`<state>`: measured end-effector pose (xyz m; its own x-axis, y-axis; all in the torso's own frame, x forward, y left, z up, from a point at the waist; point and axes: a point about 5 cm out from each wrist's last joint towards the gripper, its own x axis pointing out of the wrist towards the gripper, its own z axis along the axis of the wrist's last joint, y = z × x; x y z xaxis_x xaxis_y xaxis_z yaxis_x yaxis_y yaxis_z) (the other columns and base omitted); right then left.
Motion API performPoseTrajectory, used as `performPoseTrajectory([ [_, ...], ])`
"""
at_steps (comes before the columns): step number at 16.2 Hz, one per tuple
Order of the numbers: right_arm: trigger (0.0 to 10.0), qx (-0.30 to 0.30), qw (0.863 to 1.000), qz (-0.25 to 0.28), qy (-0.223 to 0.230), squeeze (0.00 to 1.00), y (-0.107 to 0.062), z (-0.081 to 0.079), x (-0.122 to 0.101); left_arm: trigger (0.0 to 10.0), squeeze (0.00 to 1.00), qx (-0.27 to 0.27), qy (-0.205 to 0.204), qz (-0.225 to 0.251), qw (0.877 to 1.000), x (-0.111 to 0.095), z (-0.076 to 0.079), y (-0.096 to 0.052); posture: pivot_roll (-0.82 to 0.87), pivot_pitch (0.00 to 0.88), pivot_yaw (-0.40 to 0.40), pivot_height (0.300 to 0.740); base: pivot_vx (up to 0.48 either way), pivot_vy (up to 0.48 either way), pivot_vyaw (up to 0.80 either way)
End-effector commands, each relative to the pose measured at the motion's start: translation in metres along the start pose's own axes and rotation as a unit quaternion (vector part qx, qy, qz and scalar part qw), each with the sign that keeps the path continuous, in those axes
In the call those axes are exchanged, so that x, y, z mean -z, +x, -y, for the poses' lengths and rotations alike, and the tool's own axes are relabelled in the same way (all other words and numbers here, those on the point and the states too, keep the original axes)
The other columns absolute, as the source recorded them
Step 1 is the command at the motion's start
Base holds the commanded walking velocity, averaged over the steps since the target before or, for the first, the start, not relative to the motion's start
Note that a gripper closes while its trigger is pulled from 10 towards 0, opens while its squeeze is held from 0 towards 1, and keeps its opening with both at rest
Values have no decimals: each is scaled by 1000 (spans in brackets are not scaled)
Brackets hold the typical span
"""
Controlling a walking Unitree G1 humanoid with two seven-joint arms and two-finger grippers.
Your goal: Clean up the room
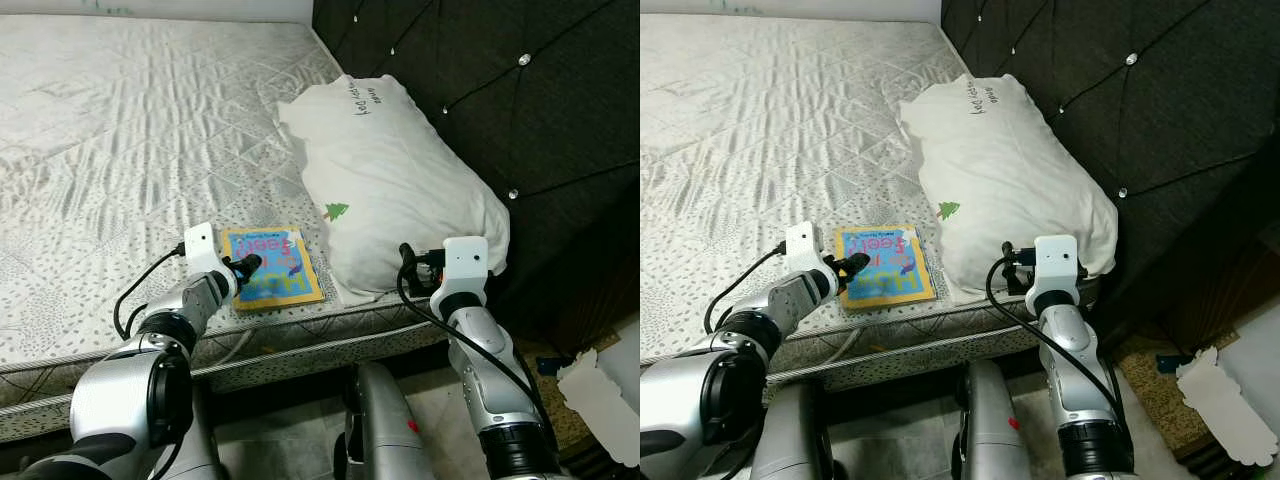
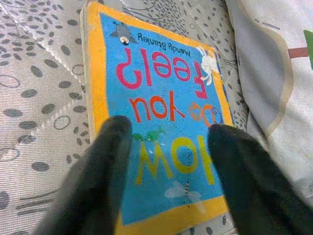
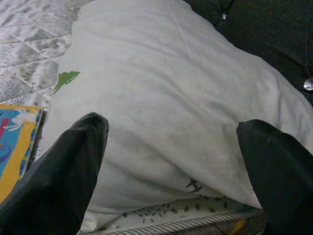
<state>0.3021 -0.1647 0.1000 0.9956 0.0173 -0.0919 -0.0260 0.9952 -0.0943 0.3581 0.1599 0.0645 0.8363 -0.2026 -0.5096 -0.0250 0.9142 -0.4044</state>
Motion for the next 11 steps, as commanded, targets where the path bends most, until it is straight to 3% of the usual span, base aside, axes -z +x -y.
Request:
performPoseTrajectory([
  [1,10000,-1,1000,-2,-5,0,1,2,-1,4745,0,-3,8,-6,1000,3,1,1,-111,44,-117,541,0,0,0],
  [2,10000,-1,1000,-2,-5,0,1,2,0,6588,0,-6,10,-6,1000,3,0,0,-108,41,-116,541,0,0,0],
  [3,10000,-2,1000,-3,-4,0,2,2,0,6824,0,-6,12,-6,1000,3,-1,0,-107,39,-116,541,0,0,0],
  [4,10000,-3,1000,-3,-4,0,2,1,0,6235,0,-6,15,-3,1000,1,-1,0,-102,36,-114,541,0,0,0],
  [5,10000,-4,1000,-3,-4,0,3,1,0,4745,0,-6,24,4,1000,-2,-1,0,-99,33,-113,541,0,0,0],
  [6,10000,-4,1000,-4,-2,0,3,0,1,3922,0,-9,32,16,999,-5,0,0,-96,32,-109,541,0,0,0],
  [7,10000,-5,1000,-2,2,0,3,-2,1,0,0,-30,47,46,997,-12,-2,-1,-92,28,-102,541,0,0,0],
  [11,10000,-11,1000,1,18,0,5,-8,1,0,0,-38,53,99,993,-18,-2,-3,-62,17,-83,541,0,0,0],
])
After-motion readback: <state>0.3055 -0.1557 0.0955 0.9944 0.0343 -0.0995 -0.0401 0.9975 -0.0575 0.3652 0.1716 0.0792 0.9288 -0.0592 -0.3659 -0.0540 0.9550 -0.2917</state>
